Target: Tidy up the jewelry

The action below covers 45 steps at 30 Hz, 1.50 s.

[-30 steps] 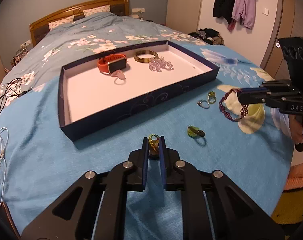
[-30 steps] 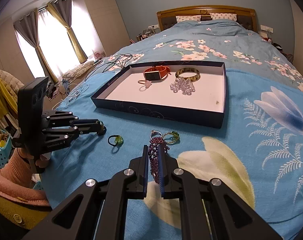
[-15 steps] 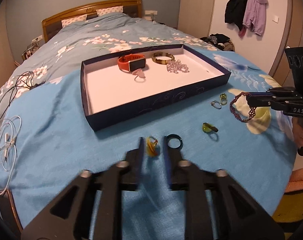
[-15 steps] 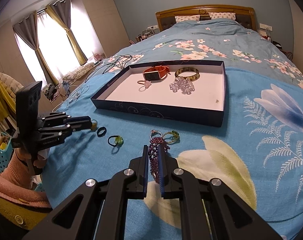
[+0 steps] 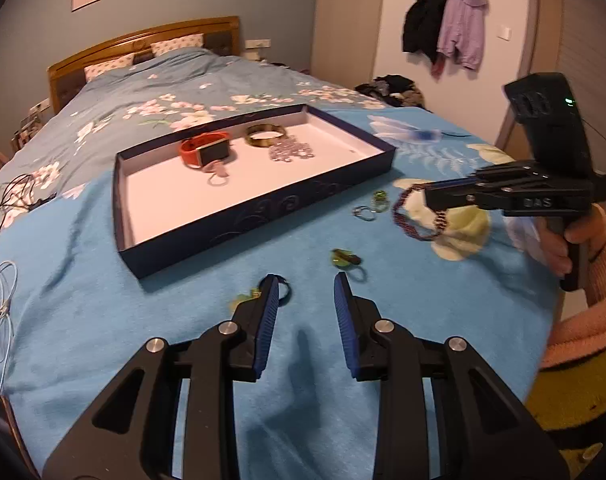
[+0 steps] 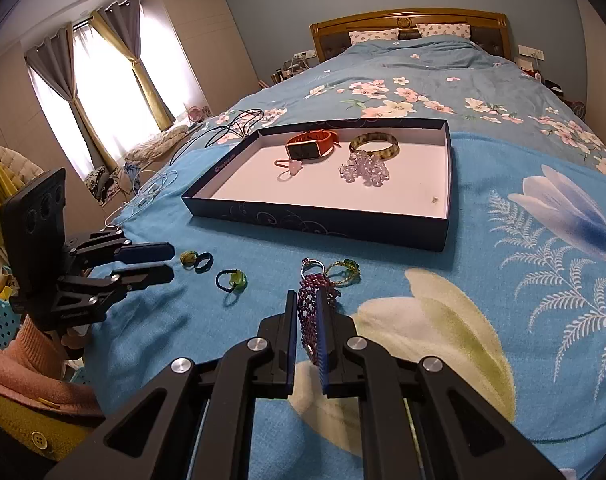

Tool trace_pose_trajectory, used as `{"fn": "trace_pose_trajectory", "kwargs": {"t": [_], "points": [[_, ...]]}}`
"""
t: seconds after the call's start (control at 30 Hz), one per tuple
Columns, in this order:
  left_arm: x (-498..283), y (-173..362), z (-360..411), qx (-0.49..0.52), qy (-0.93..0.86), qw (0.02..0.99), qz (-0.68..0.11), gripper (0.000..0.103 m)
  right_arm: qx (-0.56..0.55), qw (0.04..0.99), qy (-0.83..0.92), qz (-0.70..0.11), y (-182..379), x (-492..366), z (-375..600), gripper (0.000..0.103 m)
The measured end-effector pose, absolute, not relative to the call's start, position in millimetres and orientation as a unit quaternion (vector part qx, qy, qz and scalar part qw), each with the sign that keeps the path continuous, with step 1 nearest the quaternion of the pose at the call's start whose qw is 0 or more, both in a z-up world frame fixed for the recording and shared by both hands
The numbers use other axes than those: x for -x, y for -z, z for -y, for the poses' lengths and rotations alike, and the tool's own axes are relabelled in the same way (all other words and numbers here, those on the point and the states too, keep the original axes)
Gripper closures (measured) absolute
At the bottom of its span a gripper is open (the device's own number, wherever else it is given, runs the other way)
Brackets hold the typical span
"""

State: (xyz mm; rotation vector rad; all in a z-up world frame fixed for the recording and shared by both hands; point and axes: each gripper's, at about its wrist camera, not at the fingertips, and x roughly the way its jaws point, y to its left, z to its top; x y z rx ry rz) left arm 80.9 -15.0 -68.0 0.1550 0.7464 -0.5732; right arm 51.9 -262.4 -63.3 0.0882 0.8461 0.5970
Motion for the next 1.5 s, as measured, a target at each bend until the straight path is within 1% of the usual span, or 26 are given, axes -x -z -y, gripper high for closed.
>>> {"fn": "trace_pose_trajectory", "kwargs": {"t": [0.1, 0.23, 0.4, 0.6, 0.67, 0.7, 1.0, 1.5], "points": [[-84.0, 75.5, 20.7, -0.085, 0.271, 0.881, -0.379, 0.074, -0.045, 0.868, -0.285, -0.404, 63.7, -52.0, 262.9, 0.096], [-99.6, 84.8, 16.0, -0.069, 0.249, 0.873, -0.415, 0.074, -0.044, 0.868, -0.287, -0.402, 63.1, -51.1, 262.5, 0.096], [-115.5, 90.3, 13.9, -0.066, 0.243, 0.867, -0.429, 0.073, -0.044, 0.871, -0.287, -0.396, 59.8, -50.7, 264.3, 0.096], [-120.9, 90.8, 21.6, -0.086, 0.237, 0.868, -0.427, 0.074, -0.042, 0.875, -0.292, -0.384, 50.0, -50.2, 262.7, 0.096], [-121.0, 91.1, 24.5, -0.094, 0.23, 0.87, -0.425, 0.08, -0.041, 0.876, -0.294, -0.38, 46.7, -50.4, 261.5, 0.096], [-120.4, 90.9, 25.6, -0.096, 0.229, 0.871, -0.425, 0.08, -0.04, 0.877, -0.295, -0.377, 45.0, -50.4, 260.7, 0.096], [-113.0, 83.2, 26.5, -0.085, 0.236, 0.878, -0.409, 0.081, -0.034, 0.881, -0.303, -0.361, 31.3, -52.3, 256.1, 0.096], [-105.7, 49.3, 26.0, -0.076, 0.245, 0.897, -0.361, 0.081, -0.024, 0.891, -0.304, -0.336, 10.6, -63.1, 248.9, 0.096]]}}
